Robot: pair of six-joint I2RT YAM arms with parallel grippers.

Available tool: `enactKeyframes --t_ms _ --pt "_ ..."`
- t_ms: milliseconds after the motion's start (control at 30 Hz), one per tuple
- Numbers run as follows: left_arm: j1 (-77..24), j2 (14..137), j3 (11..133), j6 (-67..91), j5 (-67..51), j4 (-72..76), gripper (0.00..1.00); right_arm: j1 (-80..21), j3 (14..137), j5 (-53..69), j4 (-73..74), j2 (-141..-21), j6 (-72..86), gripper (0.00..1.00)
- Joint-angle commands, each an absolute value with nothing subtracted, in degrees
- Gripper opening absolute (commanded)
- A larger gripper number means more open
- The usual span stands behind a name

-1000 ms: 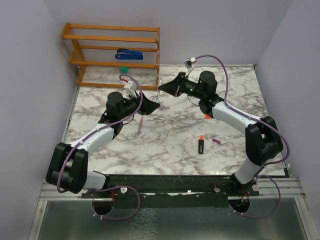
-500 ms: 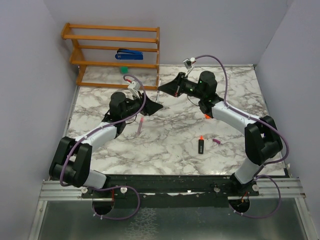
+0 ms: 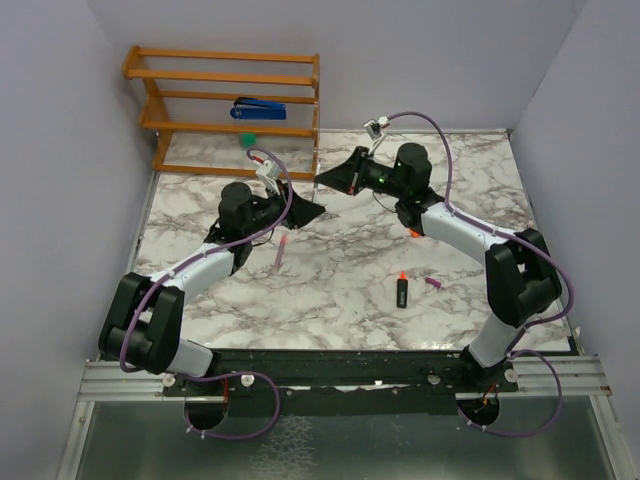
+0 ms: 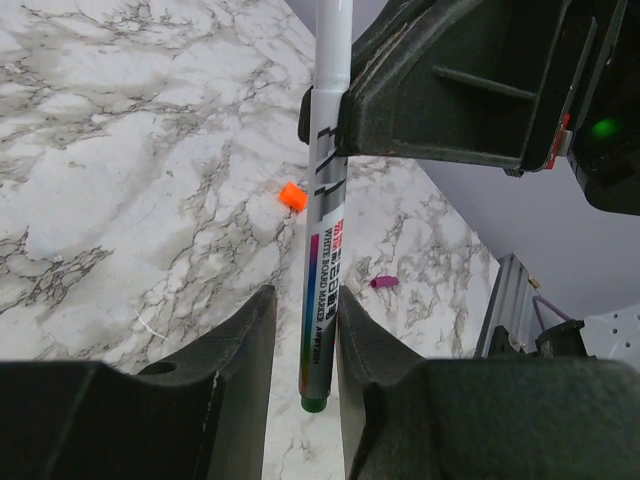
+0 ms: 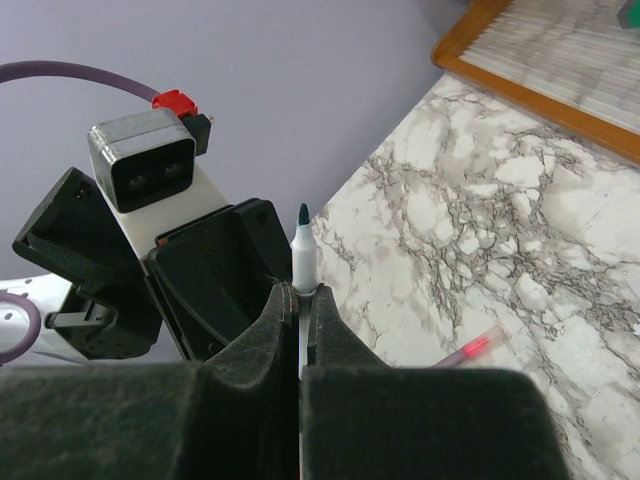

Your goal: Insert the pens into the pen caps

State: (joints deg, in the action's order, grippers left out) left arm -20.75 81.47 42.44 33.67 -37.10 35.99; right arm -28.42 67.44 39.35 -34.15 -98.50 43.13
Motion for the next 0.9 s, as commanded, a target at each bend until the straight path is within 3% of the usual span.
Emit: enactKeyframes --t_ms 0,200,300,667,700,867 --pt "-20.92 81.39 43.87 33.75 -38.49 37.62 0.28 -28.56 68.91 41.40 -36.06 -99.92 43.68 0.00" --pt "-20.92 81.48 43.71 33.84 -38.67 37.71 0.18 -28.65 68.65 41.48 -36.29 -100.08 43.99 0.01" --pt "-20.92 81.77 43.68 34.45 -38.67 37.71 0.00 -28.65 68.60 41.40 -36.30 -100.11 43.99 0.00" --pt "-20.92 81.81 42.83 35.51 -36.53 37.71 0.00 -28.70 68.62 41.31 -36.17 -100.70 44.41 0.01" --pt "-20.92 81.82 42.73 35.51 -36.42 37.71 0.00 -28.66 68.71 41.24 -36.08 -100.80 44.49 0.02" --pt "-20.92 82.30 42.47 35.60 -36.01 37.71 0.00 -28.66 67.53 39.25 -36.42 -100.46 45.11 0.32"
